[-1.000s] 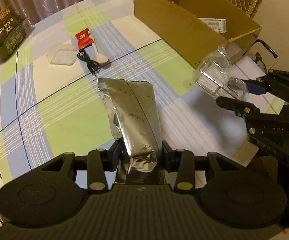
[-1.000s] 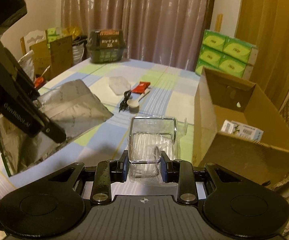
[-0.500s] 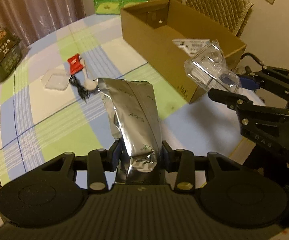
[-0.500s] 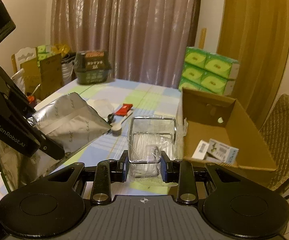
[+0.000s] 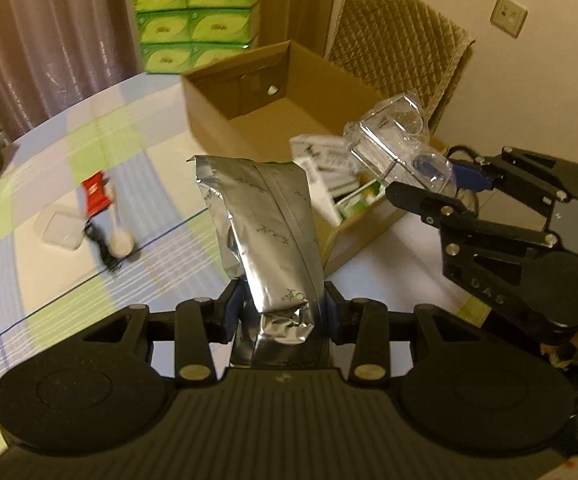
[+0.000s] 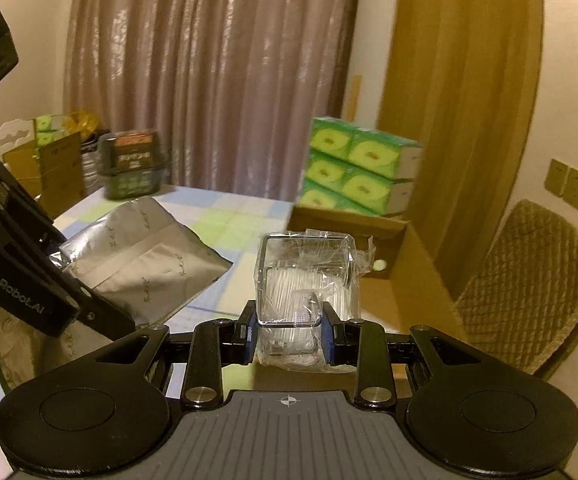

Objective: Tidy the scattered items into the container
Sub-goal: 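Lower the foil bag and clear tray into the cardboard box, opening both tools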

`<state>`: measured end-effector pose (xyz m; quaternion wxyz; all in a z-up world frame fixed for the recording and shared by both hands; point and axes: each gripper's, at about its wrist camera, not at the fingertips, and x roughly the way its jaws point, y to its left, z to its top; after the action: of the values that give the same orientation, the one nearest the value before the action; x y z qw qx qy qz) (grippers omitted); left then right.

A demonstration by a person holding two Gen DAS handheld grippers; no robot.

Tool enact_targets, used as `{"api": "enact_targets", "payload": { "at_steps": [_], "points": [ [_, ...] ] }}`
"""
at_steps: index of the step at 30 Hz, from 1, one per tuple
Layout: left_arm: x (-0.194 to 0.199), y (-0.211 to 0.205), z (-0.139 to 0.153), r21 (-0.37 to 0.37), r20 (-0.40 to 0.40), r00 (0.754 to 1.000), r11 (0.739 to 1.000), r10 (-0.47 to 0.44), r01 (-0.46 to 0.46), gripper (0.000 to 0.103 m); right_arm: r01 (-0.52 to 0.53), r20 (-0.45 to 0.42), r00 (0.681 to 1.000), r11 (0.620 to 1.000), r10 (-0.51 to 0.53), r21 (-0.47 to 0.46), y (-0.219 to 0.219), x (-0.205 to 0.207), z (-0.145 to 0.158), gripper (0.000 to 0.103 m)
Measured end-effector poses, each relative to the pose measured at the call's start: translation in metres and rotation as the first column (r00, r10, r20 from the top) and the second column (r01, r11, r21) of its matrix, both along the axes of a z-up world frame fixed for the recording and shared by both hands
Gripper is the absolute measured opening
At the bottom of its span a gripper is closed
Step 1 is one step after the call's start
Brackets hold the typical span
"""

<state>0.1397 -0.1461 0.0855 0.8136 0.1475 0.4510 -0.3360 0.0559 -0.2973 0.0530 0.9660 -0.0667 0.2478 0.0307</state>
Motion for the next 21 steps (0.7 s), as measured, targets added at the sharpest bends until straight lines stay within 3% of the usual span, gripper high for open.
{"api": "enact_targets", "payload": {
  "at_steps": [14,21],
  "points": [
    [0.05,-0.064,0.01,-0.097,-0.028,0.999,0.995,0.029,-0.032,0.036,0.064,-0.021,0.998,0.998,-0.063,0.022,-0.057,0.035,-0.008,0.028],
    [0.074,-0.085,0.009,-0.104,-0.021,0.999,0.993,0.05,-0.052,0.036,0.072,-0.036,0.997,0.997,-0.071,0.027,-0.072,0.056,-0.015,0.028]
  ]
}}
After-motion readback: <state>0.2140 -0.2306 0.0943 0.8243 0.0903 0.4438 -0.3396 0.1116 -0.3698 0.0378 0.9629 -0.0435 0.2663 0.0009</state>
